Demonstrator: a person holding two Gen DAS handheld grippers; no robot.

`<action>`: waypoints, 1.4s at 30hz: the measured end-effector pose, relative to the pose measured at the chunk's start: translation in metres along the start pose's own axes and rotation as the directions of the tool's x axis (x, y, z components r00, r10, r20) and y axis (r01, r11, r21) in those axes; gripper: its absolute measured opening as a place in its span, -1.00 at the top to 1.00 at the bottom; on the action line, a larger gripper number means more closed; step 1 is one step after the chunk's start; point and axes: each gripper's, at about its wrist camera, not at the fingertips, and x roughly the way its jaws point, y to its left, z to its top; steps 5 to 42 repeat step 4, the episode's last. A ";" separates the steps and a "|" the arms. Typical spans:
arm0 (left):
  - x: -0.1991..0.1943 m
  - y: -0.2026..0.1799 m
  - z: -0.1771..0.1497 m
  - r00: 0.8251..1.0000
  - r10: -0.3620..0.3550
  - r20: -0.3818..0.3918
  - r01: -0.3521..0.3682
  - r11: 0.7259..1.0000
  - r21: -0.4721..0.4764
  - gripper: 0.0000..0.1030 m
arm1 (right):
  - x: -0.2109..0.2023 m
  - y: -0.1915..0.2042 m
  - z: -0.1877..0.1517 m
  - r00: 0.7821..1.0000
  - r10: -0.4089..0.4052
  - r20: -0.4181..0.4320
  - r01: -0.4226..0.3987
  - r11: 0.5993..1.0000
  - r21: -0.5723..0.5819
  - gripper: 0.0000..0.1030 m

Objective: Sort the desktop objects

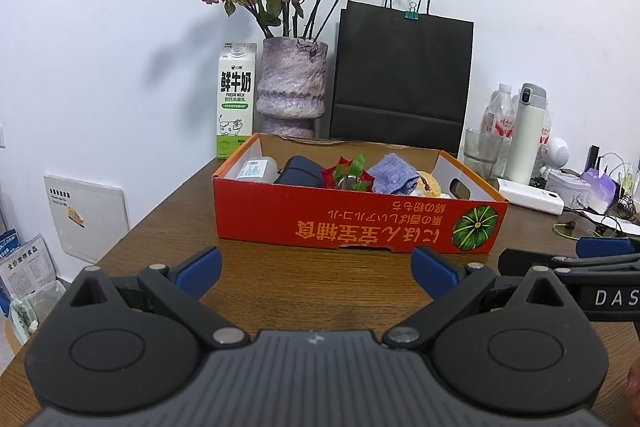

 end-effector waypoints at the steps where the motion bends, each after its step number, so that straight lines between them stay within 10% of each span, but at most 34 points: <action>1: 0.001 -0.001 0.000 1.000 0.001 0.000 -0.001 1.000 0.003 -1.00 | 0.000 0.000 0.000 1.000 -0.001 -0.001 0.001 1.000 -0.001 -1.00; 42: 0.001 -0.001 -0.001 1.000 0.002 -0.007 -0.002 1.000 0.003 -1.00 | 0.000 0.001 0.000 1.000 0.003 0.000 -0.003 1.000 -0.002 -1.00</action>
